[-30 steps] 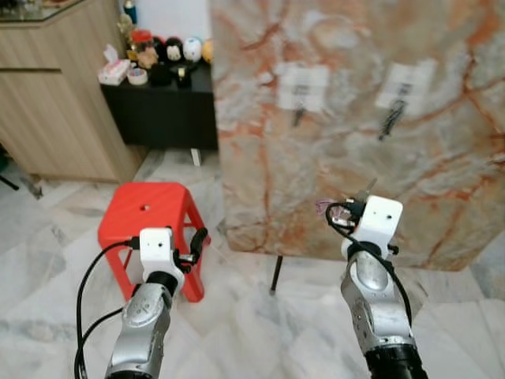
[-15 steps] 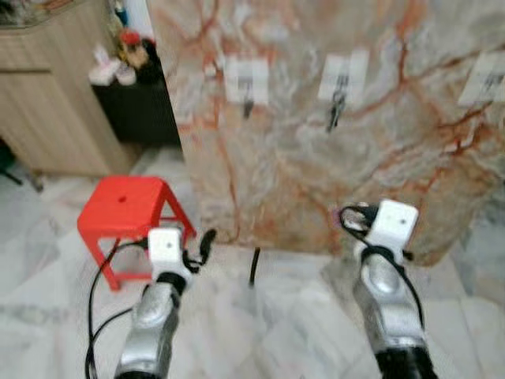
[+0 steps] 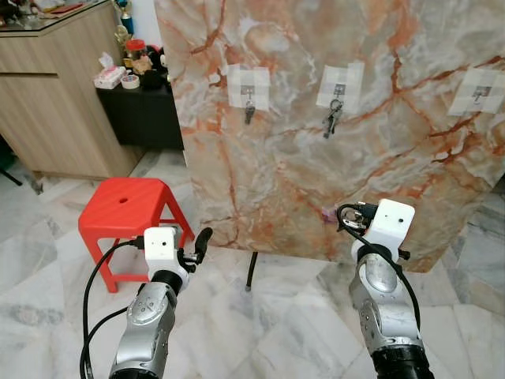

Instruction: Hang keys on a hook

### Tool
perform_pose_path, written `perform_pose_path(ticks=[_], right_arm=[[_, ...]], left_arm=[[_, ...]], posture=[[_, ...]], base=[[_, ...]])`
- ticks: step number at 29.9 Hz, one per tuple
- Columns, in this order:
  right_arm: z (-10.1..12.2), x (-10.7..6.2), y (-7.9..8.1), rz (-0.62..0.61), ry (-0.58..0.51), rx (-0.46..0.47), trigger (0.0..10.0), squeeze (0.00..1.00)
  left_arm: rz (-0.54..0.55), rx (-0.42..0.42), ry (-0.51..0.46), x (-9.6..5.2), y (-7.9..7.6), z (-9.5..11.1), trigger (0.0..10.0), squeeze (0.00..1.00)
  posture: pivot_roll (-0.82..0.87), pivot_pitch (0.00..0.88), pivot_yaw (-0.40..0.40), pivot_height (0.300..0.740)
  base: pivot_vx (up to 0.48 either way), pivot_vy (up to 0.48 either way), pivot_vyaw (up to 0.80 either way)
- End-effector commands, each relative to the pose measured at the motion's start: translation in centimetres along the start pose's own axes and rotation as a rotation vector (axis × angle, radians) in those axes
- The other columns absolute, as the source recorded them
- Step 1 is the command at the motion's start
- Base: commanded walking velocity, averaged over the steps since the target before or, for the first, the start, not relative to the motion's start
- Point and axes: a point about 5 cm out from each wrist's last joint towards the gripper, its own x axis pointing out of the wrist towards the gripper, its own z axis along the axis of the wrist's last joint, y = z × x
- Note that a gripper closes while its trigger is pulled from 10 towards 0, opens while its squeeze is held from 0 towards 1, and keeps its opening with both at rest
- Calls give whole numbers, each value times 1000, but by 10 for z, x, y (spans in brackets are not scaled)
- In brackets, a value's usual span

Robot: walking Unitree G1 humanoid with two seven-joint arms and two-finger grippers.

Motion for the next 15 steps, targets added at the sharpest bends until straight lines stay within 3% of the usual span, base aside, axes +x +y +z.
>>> perform_pose_path(ticks=[1,15], right_arm=[[6,2,4,5,-23,9,10000,0],[4,0,-2,-28,-24,12,10000,0]], left_arm=[[0,3,18,1,2,-1,10000,0],[-33,1,20,4,-4,-1,10000,0]], posture=[[83,42,0,740],[70,37,21,740]], base=[[390,0,0],[396,0,0]])
